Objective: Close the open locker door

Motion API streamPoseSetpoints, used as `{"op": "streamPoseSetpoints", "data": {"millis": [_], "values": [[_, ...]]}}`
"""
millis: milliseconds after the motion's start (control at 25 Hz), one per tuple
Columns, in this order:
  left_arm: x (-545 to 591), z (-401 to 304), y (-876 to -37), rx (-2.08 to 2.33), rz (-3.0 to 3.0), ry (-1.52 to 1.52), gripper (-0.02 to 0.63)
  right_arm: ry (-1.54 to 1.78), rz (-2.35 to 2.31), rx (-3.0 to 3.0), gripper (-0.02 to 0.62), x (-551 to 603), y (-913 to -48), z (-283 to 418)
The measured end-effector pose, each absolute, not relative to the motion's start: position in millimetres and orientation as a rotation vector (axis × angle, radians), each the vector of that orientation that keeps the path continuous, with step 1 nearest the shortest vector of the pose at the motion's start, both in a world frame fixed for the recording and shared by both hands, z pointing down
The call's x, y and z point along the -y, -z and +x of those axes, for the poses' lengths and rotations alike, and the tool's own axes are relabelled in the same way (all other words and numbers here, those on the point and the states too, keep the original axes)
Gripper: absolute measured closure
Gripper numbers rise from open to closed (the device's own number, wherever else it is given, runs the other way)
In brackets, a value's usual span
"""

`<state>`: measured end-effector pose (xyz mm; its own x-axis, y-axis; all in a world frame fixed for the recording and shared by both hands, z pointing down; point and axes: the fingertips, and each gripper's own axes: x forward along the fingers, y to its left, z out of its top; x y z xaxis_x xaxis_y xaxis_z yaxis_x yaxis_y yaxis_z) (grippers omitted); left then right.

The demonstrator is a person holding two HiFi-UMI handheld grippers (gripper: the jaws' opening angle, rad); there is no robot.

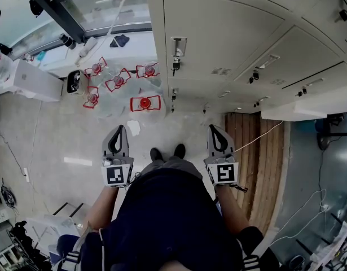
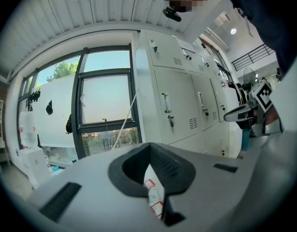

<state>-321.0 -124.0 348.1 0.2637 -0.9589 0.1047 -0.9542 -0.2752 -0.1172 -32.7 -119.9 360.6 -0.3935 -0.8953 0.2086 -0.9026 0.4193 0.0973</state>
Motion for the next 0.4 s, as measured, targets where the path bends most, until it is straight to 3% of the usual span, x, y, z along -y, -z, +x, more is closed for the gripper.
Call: {"op": "streamPoseSetpoints", "data": {"millis": [400], "values": [[124.4, -318.2, -348.8, -1.875, -2.478, 0.236, 0.603, -0.03, 1.564, 2.444, 0.603, 124.0, -357.9, -33.4]]}}
